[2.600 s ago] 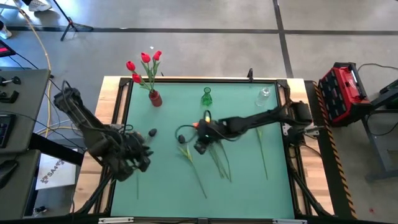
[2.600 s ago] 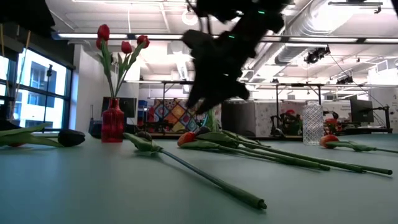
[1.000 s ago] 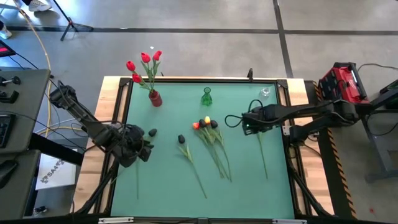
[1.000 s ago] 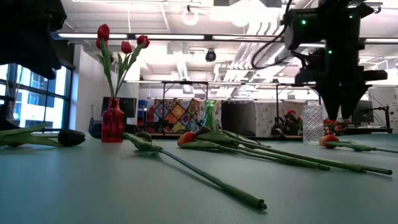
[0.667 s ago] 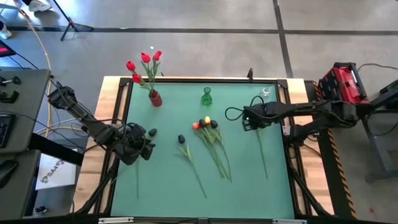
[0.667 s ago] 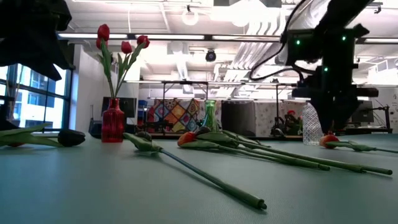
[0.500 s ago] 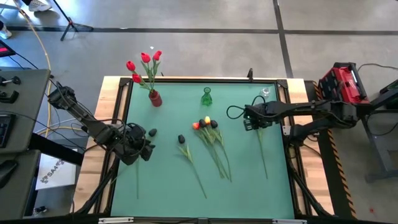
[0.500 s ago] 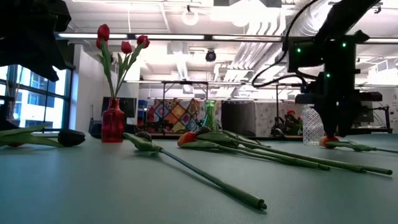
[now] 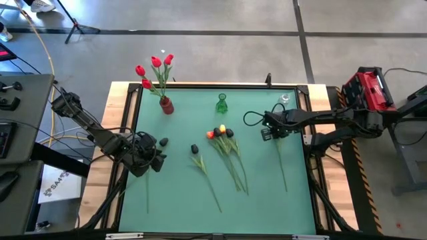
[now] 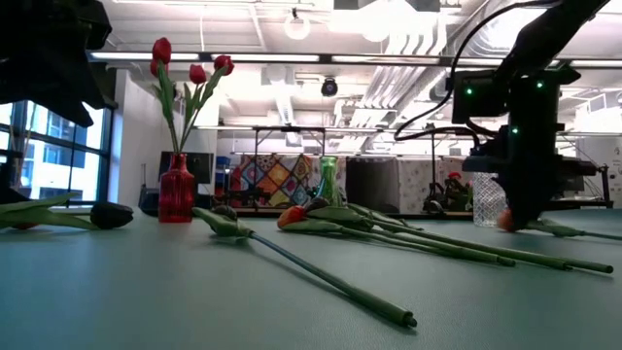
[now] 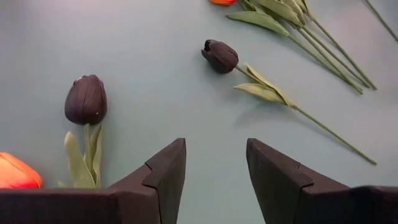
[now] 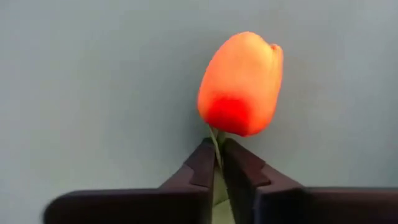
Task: Sort flowers into vase by color
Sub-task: Put the orange tulip into the transparent vase
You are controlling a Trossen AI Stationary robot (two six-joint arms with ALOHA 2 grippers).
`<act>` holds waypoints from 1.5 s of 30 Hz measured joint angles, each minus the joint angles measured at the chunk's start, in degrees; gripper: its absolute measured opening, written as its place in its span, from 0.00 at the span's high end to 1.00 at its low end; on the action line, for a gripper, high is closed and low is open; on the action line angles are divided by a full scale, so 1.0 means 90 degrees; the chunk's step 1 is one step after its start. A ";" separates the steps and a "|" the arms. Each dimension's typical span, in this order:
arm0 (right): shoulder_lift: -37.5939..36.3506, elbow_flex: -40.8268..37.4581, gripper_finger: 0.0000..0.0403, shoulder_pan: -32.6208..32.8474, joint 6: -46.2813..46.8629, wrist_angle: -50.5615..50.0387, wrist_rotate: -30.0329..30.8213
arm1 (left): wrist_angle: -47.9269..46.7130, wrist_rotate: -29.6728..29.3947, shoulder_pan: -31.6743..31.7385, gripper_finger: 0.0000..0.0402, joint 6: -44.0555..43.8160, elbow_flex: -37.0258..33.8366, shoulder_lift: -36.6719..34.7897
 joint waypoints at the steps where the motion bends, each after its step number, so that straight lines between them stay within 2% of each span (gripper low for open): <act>1: 0.0000 0.0000 0.98 -0.0020 -0.0077 0.0020 -0.0004 | 0.0000 -0.0011 0.0000 0.61 0.0002 0.0000 0.0000; 8: -0.0179 0.0000 0.99 -0.0012 -0.0074 0.0197 -0.0303 | -0.0002 -0.0013 0.0034 0.61 0.0002 0.0000 0.0000; 11: -0.0561 0.0000 0.99 0.0129 0.0166 0.0438 -0.0362 | -0.0002 -0.0008 0.0034 0.61 0.0002 0.0000 0.0000; 14: -0.1150 0.0002 1.00 0.0280 0.0468 0.0696 -0.0118 | 0.0000 -0.0004 0.0034 0.61 0.0000 0.0000 0.0000; 21: -0.2819 0.0008 1.00 0.0423 0.0690 0.1355 0.1249 | -0.0005 -0.0011 0.0034 0.61 0.0002 0.0002 0.0000; 28: -0.4039 0.0050 1.00 0.0417 -0.0493 0.1986 0.2866 | -0.0017 -0.0138 0.0034 0.61 0.0012 0.0002 0.0000; 33: -0.4184 0.0712 1.00 0.0417 -0.1666 0.1797 0.3799 | -0.0033 -0.0166 0.0046 0.61 0.0012 0.0002 0.0000; 40: -0.3956 0.1968 1.00 0.0414 -0.3498 0.1633 0.5364 | -0.0029 -0.0169 0.0277 0.61 0.0070 0.0002 0.0000; 45: -0.3831 0.2608 1.00 0.0350 -0.4572 0.1674 0.6193 | 0.0007 -0.0169 0.0420 0.61 0.0170 0.0002 0.0000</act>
